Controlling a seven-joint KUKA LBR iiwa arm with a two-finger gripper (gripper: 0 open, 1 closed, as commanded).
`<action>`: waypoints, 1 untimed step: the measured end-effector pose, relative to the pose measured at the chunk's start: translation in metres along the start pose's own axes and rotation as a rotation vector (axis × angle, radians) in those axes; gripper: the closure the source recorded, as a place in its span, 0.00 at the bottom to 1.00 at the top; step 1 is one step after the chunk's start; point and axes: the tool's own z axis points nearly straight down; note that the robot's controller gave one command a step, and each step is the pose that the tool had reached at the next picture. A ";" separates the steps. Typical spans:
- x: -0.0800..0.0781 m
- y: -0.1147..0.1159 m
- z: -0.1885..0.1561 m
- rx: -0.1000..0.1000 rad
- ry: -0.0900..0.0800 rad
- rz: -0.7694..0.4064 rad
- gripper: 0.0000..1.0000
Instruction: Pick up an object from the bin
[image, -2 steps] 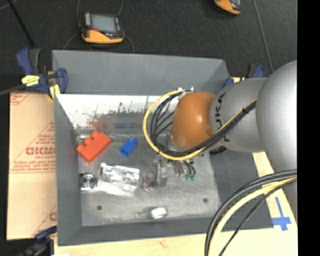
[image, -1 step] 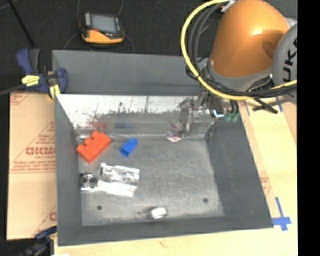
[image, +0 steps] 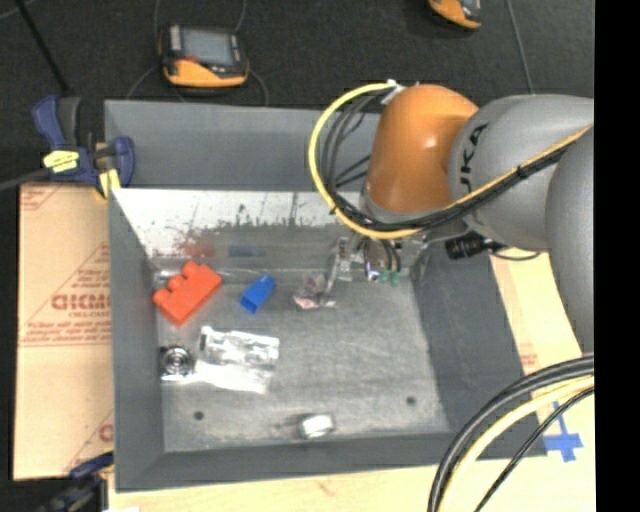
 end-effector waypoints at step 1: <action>-0.006 0.001 -0.123 -0.002 -0.016 -0.015 1.00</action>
Offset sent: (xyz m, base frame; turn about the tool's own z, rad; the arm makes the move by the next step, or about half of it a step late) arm 0.0035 0.0002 0.1158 -0.0159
